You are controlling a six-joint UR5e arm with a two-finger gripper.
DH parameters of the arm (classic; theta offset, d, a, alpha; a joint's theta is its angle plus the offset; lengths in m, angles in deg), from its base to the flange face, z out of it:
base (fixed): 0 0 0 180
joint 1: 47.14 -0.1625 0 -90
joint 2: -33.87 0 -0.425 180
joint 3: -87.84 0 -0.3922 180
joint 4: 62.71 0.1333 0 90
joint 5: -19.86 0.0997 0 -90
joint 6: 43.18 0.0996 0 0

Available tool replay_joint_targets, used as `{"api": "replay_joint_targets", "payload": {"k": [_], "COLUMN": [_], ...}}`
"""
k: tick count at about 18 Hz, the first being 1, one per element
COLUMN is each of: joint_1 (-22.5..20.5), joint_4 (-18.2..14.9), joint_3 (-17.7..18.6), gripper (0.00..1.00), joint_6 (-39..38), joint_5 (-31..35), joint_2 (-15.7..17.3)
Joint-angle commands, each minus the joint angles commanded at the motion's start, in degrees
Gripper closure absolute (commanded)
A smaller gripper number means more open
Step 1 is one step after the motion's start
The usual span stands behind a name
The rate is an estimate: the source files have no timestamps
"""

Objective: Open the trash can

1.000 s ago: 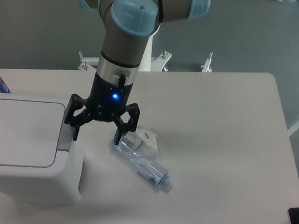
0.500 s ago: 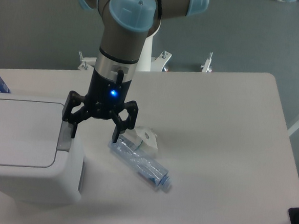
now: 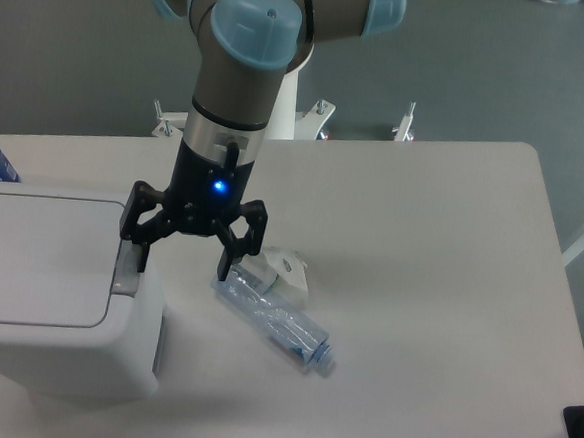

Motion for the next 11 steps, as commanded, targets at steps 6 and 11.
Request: {"api": "replay_joint_targets", "payload": {"k": [6,11], "joint_1": [0.0,-0.1], "joint_4": [0.0,0.3], "joint_3": [-0.1,-3.3], "gripper": [0.00,0.00], "joint_6": [0.1,1.9], "joint_5": [0.0,0.1], "joint_2": [-0.3,-0.1]}}
